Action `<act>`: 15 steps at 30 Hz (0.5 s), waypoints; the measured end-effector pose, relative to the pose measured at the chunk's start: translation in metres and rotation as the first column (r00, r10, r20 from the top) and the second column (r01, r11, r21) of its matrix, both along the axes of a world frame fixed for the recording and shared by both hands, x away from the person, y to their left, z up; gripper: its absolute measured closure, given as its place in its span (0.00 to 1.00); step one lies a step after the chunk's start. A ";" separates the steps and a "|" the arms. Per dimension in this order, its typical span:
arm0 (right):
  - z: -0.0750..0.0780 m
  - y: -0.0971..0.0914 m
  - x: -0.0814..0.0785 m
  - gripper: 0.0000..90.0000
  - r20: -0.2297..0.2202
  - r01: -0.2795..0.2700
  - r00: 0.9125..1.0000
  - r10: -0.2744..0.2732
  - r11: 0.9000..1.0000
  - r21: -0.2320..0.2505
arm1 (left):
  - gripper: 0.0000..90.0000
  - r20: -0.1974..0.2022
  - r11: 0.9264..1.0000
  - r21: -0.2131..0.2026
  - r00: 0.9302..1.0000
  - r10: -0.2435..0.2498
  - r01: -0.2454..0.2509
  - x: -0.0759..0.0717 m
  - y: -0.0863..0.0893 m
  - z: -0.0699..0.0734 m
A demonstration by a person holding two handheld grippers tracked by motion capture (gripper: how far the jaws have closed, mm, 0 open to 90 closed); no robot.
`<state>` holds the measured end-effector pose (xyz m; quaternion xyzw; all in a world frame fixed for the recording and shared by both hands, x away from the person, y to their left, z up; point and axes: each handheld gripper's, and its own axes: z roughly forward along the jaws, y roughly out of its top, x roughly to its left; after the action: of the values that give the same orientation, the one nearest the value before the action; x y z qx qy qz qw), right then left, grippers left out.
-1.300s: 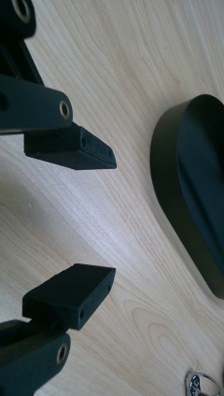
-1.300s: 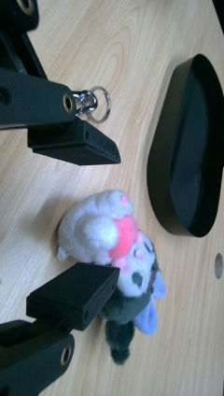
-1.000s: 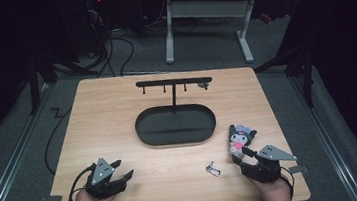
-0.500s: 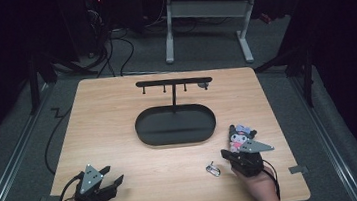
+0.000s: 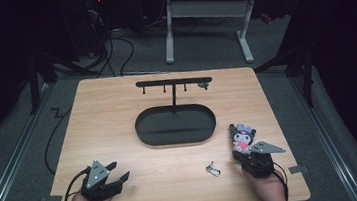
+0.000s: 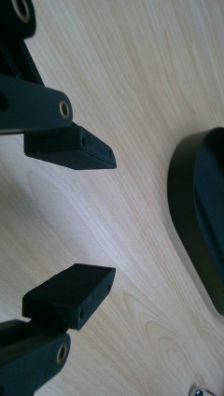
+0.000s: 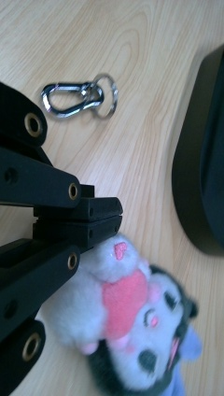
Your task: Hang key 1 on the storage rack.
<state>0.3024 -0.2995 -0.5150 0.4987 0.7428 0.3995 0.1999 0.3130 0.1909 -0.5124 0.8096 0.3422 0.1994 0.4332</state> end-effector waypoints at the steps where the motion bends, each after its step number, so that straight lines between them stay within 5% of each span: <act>1: 0.000 -0.004 -0.002 1.00 0.001 0.012 1.000 -0.012 1.000 0.000 | 0.46 -0.001 1.000 0.000 1.000 -0.009 0.009 0.002 -0.003 0.000; 9: -0.002 -0.041 -0.020 0.98 -0.005 0.142 0.990 -0.141 0.990 0.013 | 0.46 0.006 0.997 0.016 0.997 -0.076 0.076 0.015 -0.024 0.000; 15: -0.001 -0.049 -0.028 0.92 -0.005 0.152 0.988 -0.152 0.988 0.033 | 0.46 0.010 0.995 0.017 0.996 -0.094 0.093 0.018 -0.031 0.001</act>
<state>0.2745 -0.3485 -0.5159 0.5576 0.6961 0.3947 0.2208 0.3311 0.1597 -0.5115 0.8272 0.2999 0.1862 0.4372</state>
